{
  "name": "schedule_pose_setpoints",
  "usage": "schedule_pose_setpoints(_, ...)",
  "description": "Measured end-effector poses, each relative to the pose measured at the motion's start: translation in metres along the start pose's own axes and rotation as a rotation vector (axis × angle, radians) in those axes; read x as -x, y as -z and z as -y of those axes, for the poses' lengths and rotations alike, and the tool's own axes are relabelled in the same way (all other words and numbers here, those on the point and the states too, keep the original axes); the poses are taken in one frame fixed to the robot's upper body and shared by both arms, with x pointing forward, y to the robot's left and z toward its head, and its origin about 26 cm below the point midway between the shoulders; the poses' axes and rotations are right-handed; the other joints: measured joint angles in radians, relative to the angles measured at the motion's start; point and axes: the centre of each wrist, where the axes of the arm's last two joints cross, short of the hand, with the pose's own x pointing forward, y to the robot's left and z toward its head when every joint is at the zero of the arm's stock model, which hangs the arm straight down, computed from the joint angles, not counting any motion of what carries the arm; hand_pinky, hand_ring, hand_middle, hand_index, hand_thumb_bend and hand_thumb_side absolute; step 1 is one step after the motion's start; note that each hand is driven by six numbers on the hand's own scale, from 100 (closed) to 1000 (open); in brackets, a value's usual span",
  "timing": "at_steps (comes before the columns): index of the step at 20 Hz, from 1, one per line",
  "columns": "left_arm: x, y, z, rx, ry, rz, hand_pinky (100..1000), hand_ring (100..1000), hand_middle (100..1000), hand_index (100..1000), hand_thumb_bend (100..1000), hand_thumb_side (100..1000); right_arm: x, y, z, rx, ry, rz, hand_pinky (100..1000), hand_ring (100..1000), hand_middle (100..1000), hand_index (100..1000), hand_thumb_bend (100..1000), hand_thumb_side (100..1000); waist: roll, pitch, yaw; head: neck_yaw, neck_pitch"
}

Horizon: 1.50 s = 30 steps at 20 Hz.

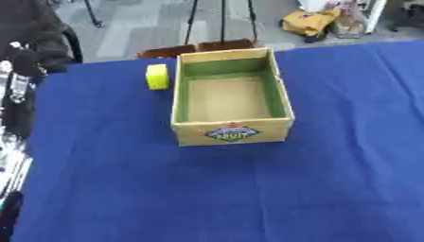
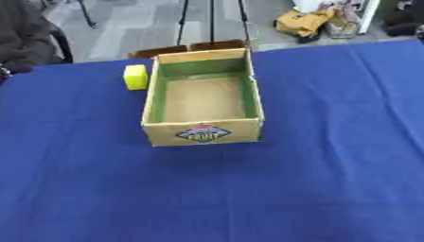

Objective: Pick up objects on the table and place them in the box.

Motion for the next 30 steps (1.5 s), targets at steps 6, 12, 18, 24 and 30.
schedule_pose_setpoints(6,-0.007,0.041,-0.020,0.130,0.227,-0.094,767,809,839,948,932,774,-0.003,0.005,-0.005,-0.038,0.011,0.014,662,669,752,919,415,752,0.007,0.000,-0.047,0.017,-0.016)
schedule_pose_setpoints(12,-0.009,0.077,-0.021,0.230,0.369,-0.230,802,829,858,954,961,707,-0.008,0.011,-0.011,-0.076,0.019,0.034,663,668,756,920,422,753,0.025,0.013,-0.092,0.042,-0.032)
schedule_pose_setpoints(18,0.009,0.092,-0.029,0.222,0.469,-0.439,805,810,826,947,1000,591,-0.015,0.016,-0.016,-0.118,0.027,0.061,664,672,755,922,427,754,0.047,0.039,-0.132,0.072,-0.056)
schedule_pose_setpoints(24,0.032,0.098,-0.039,0.142,0.574,-0.583,801,790,796,926,919,528,-0.023,0.019,-0.019,-0.141,0.033,0.097,667,673,754,924,431,756,0.066,0.074,-0.166,0.094,-0.086)
schedule_pose_setpoints(30,0.057,0.094,-0.061,0.109,0.689,-0.625,809,784,782,919,790,443,-0.030,0.021,-0.021,-0.156,0.035,0.121,669,669,753,924,437,758,0.088,0.111,-0.197,0.109,-0.113)
